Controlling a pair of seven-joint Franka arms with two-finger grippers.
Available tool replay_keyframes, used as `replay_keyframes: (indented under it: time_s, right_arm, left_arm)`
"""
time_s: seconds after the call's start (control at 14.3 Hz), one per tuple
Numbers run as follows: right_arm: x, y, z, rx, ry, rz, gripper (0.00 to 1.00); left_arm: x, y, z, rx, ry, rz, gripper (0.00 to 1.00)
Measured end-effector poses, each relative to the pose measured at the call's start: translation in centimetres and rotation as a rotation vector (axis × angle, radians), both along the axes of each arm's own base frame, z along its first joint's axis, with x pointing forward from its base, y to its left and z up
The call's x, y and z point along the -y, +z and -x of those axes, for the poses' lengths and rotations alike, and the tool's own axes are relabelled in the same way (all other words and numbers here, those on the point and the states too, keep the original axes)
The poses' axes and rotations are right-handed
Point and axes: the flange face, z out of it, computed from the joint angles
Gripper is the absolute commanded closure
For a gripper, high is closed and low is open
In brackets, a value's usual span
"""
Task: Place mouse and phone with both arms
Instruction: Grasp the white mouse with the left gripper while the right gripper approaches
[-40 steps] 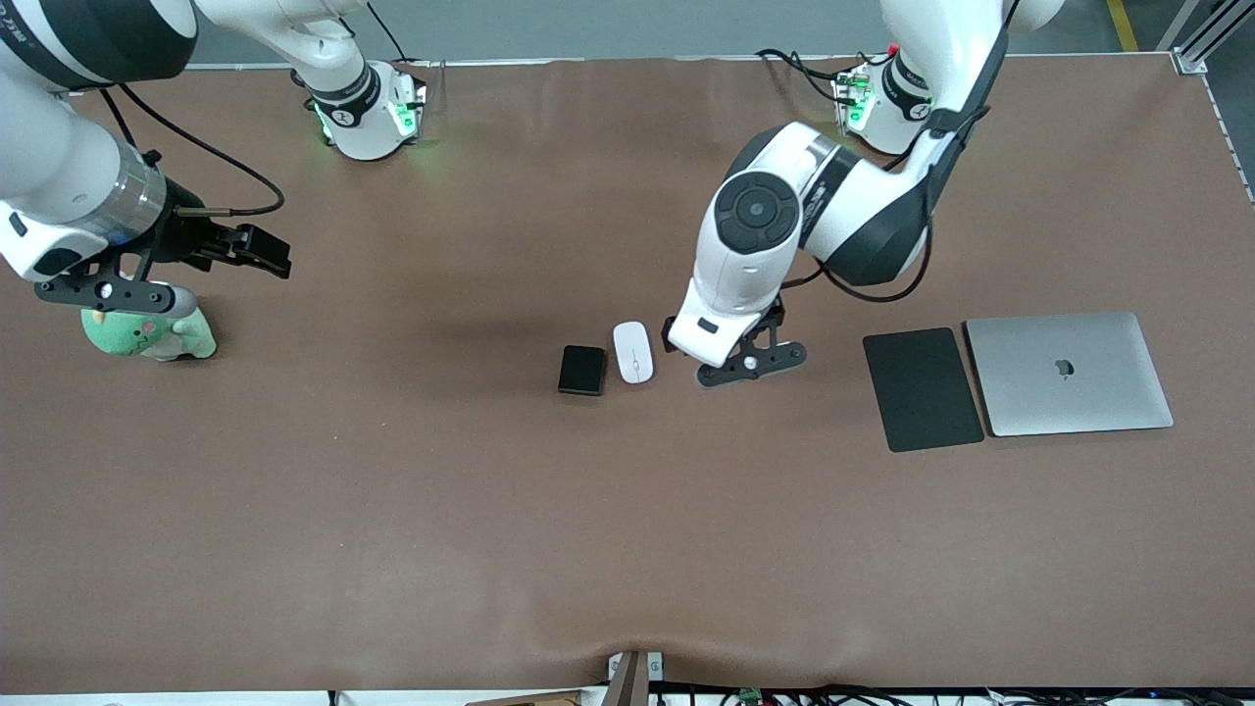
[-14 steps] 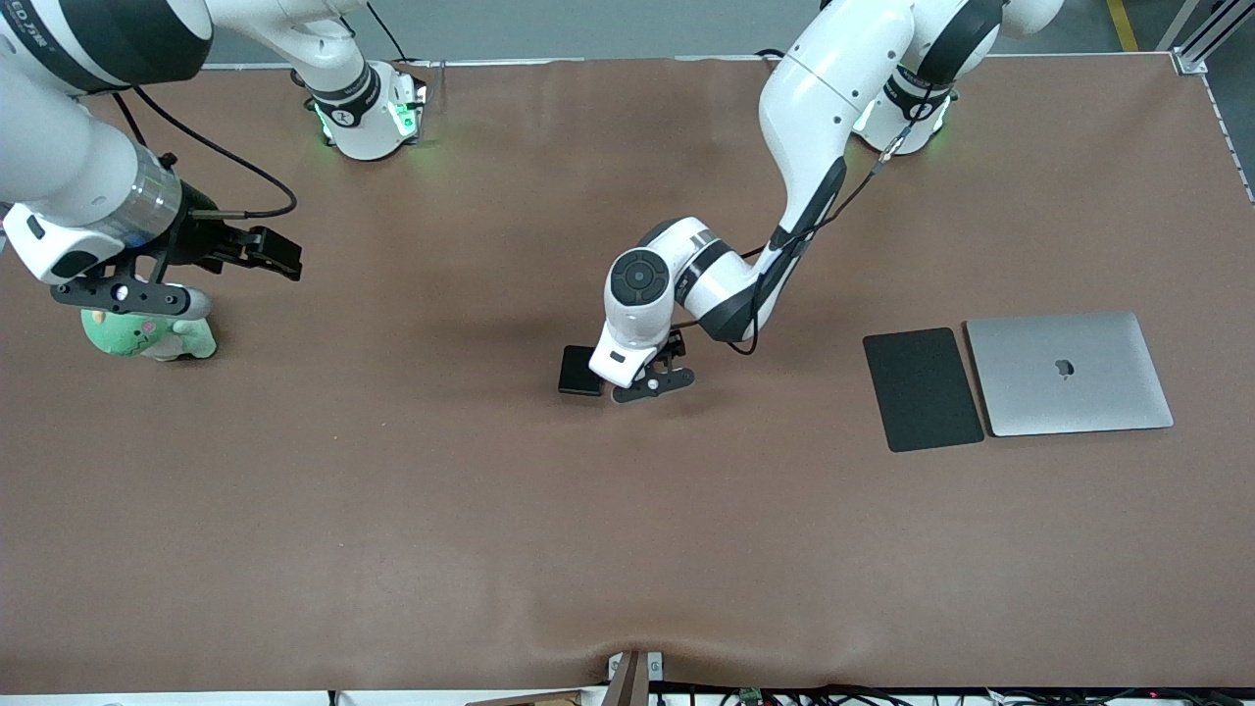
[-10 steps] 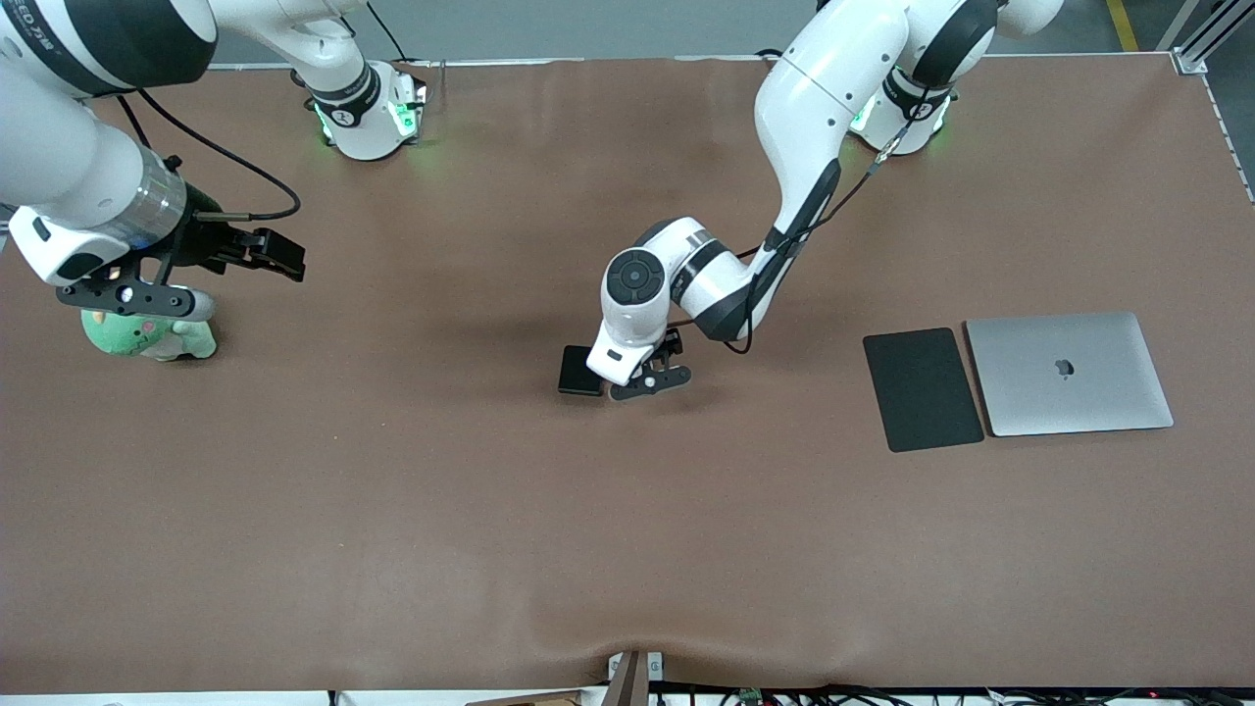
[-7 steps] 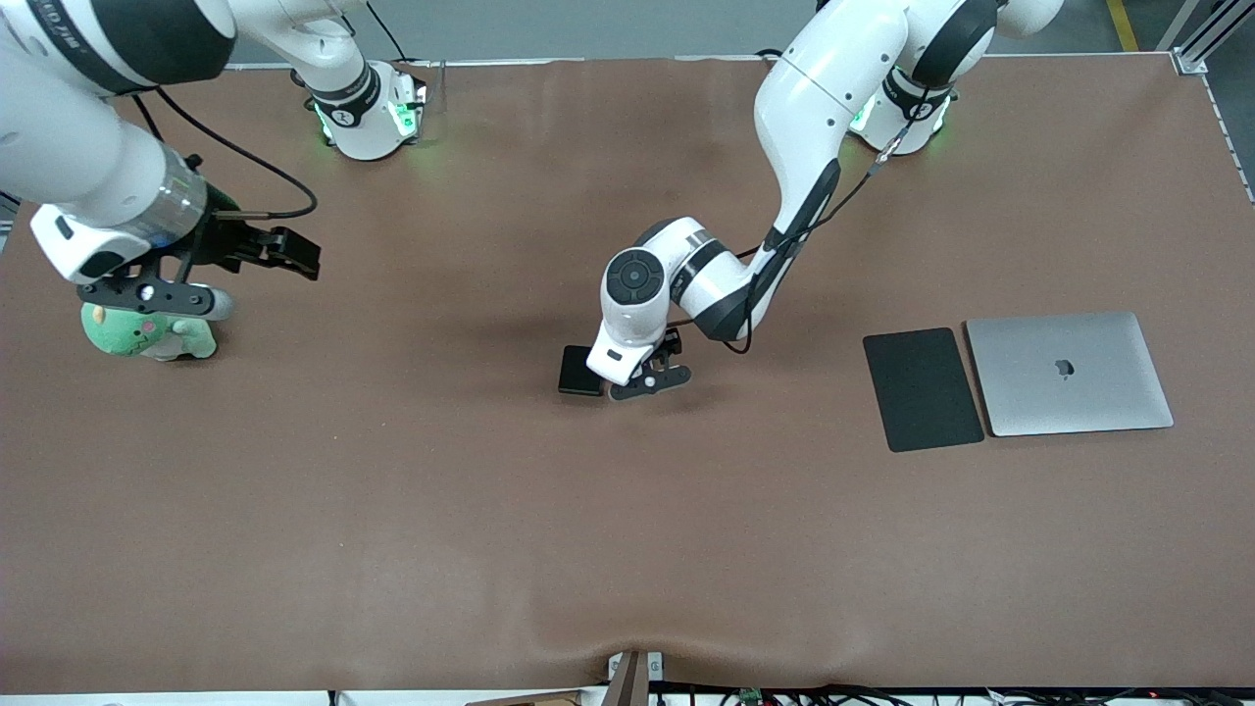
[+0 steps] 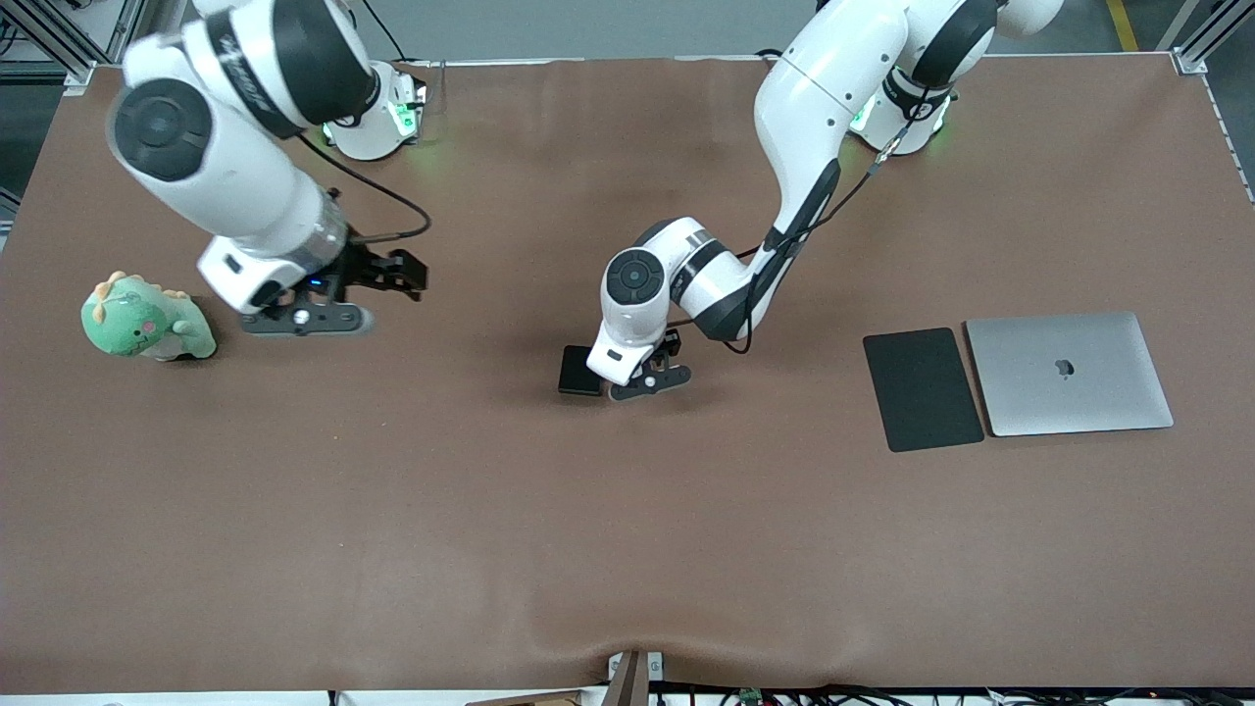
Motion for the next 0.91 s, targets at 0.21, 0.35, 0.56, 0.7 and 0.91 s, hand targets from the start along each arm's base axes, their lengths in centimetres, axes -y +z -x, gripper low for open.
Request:
replay_keyframes:
  time_s: [0.21,0.35,0.56,0.7,0.91]
  right_arm:
    - [-0.9,-4.5,0.6,-0.027,0.045,-0.059,0.00]
    - [-0.8,-6.9,0.8,-0.042,0.090,-0.064,0.00]
    - [-2.0,-9.6,0.8,-0.043,0.123,-0.062,0.00]
    - [-2.8,-12.1,0.9,-0.022,0.129,-0.062,0.00]
    - [-2.6,-15.9,1.7,-0.005,0.120,-0.056,0.00]
  left_arm:
    - [0.2,-0.1,0.2,-0.001,-0.004,-0.001,0.23]
    - [0.5,-0.2,0.6,-0.003,-0.010,-0.002,0.25]
    - [0.5,-0.8,0.8,-0.008,-0.012,-0.007,0.29]
    - [0.5,-1.0,0.8,-0.010,-0.012,-0.010,0.33]
    - [0.5,-1.0,0.8,-0.011,-0.012,-0.010,0.56]
